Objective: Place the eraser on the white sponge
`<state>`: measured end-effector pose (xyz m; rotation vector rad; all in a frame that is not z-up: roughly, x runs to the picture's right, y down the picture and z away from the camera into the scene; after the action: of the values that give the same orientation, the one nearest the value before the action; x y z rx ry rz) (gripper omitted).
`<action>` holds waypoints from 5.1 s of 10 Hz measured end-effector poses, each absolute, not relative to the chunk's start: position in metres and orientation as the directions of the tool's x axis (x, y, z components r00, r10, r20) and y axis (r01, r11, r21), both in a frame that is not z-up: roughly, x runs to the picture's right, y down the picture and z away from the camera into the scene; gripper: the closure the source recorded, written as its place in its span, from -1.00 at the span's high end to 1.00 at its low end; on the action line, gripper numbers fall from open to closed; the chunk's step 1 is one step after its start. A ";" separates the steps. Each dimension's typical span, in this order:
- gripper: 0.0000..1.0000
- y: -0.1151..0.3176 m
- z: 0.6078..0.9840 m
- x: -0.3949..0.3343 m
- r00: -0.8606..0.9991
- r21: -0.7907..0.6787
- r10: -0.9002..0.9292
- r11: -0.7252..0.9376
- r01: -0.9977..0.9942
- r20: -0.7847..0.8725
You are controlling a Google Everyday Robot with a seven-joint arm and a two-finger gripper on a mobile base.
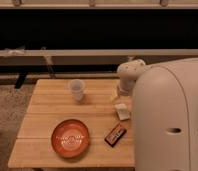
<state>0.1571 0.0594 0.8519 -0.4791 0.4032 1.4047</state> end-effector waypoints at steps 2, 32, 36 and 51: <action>0.60 0.049 0.864 0.172 0.095 -0.046 0.840 0.083 -0.995 -0.534; 0.41 0.092 0.929 0.314 0.006 0.001 0.752 0.009 -1.000 -0.659; -0.43 0.102 0.928 0.309 0.017 -0.012 0.742 0.012 -1.000 -0.670; -1.00 0.125 0.831 0.182 0.264 -0.223 0.726 0.155 -0.962 -0.635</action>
<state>0.1819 0.1250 0.8312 -0.6684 0.4271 1.2633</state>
